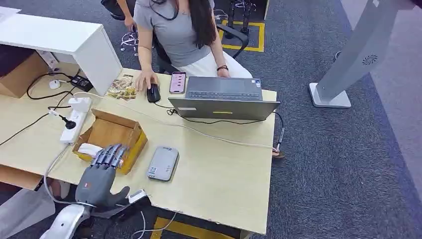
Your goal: Pass the card to the sensor for recognition and then transmit it.
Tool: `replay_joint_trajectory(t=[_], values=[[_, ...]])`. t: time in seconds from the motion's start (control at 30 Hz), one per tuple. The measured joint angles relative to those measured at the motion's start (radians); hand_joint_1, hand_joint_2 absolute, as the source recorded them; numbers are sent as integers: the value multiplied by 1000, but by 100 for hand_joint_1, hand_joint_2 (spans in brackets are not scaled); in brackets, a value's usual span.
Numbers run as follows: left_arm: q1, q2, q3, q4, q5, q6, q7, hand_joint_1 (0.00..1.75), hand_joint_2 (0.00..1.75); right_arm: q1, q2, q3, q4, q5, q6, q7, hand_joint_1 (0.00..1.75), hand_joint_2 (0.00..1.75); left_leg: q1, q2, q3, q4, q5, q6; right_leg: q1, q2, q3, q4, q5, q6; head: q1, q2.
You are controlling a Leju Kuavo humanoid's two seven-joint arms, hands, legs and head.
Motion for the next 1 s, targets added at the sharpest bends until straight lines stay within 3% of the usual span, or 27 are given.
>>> replay_joint_trajectory(t=[0.23, 1.0], values=[[-7, 0, 90, 59, -34, 26, 13, 0, 175, 0, 0, 0, 0, 1, -3, 8, 0, 0, 0, 0, 0, 0, 0, 0, 0, 0, 0, 0, 0, 0, 0, 0], [-67, -17, 195, 172, -29, 33, -1, 0, 175, 0, 0, 0, 0, 22, -15, 9, 0, 0, 0, 0, 0, 0, 0, 0, 0, 0, 0, 0, 0, 0, 0, 0]])
